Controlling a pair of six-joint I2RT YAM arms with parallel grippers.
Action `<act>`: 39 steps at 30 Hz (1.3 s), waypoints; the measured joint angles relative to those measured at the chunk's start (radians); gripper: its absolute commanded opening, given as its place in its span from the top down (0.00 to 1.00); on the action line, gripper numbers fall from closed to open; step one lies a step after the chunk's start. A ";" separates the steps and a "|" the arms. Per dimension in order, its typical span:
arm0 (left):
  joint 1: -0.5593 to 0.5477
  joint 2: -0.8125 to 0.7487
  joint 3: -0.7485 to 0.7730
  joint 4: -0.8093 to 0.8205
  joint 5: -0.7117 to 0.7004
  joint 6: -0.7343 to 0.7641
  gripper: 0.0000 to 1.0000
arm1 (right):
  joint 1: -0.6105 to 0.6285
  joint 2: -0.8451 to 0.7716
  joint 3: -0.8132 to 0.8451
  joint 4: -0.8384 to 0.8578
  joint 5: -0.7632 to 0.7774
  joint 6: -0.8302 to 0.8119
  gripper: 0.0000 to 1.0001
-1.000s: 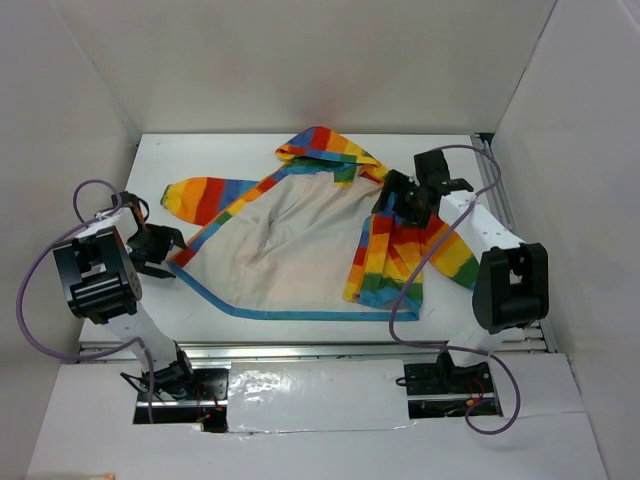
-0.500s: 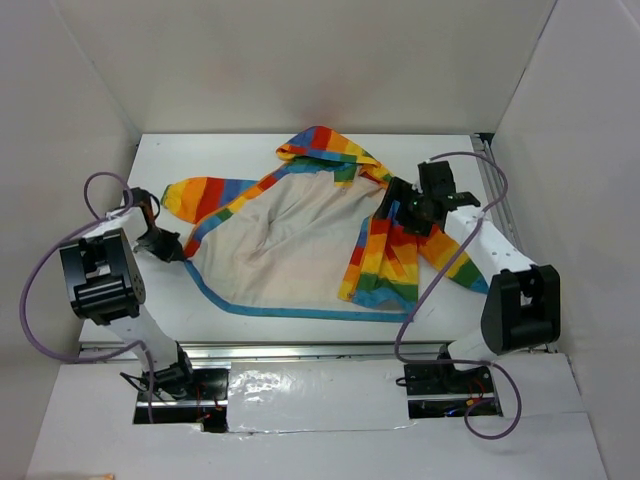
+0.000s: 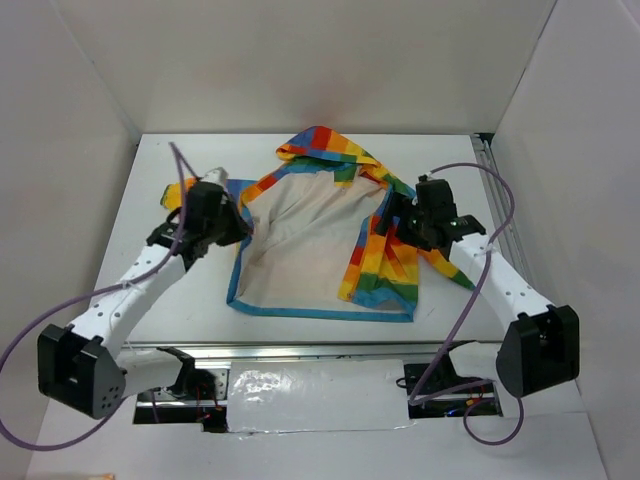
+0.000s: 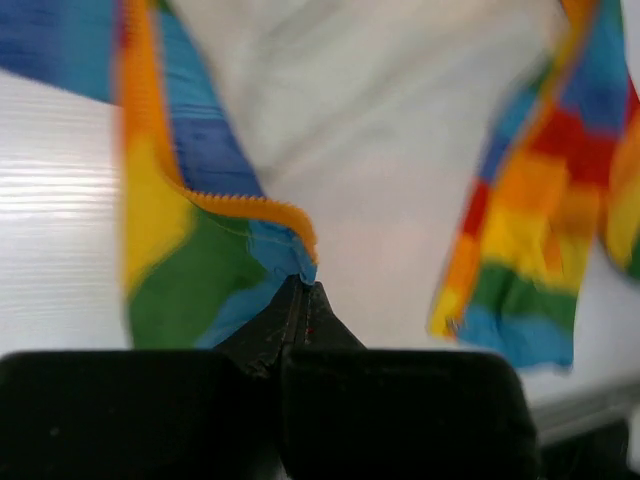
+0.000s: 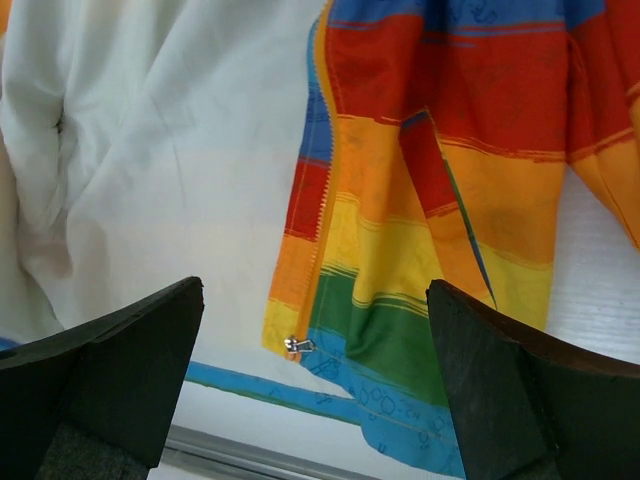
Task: Zip up the jacket
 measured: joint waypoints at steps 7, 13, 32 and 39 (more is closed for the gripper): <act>-0.560 0.106 0.023 0.070 -0.005 0.138 1.00 | -0.008 -0.114 -0.087 0.002 0.043 0.033 0.00; -0.818 0.455 0.211 0.056 0.037 0.172 0.49 | -0.065 -0.180 -0.137 0.002 0.042 0.057 0.00; -0.607 0.399 0.172 -0.037 0.171 -0.036 0.01 | -0.021 -0.217 -0.201 0.022 0.043 0.079 0.00; -0.653 0.611 0.313 -0.103 0.178 -0.098 0.01 | -0.021 -0.280 -0.296 0.024 0.070 0.142 0.00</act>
